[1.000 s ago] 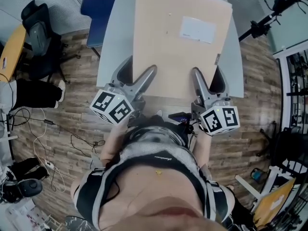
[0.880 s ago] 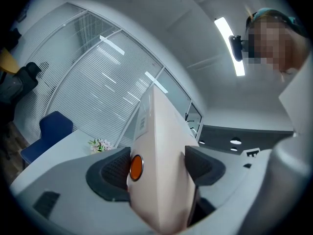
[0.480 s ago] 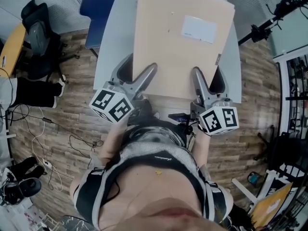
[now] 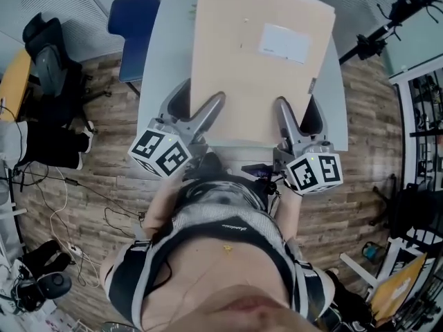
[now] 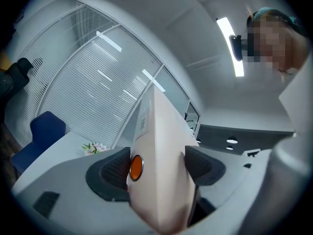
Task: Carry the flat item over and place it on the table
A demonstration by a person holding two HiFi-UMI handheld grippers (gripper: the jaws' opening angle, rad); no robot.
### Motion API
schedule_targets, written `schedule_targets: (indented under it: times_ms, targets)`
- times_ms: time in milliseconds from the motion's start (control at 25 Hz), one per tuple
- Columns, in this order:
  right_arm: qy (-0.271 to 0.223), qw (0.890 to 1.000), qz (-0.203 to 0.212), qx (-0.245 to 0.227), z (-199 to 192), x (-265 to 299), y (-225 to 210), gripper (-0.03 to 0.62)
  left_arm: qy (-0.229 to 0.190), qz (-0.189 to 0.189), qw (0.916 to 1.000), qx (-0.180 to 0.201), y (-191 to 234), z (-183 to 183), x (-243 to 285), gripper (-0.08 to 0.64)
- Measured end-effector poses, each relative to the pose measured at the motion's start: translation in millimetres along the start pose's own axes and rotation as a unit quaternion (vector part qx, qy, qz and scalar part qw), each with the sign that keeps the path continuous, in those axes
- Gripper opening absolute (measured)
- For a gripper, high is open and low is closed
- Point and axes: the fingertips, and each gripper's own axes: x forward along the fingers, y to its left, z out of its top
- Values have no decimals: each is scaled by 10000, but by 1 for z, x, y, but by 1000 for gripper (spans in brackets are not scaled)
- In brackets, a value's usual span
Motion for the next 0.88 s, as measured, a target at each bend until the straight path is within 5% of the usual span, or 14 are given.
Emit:
schedule_targets:
  times_ms: [880]
  targets:
    - [183,9984,-531,94,-36,73,8,330,398,-249,9985,-269,89,3,30,345]
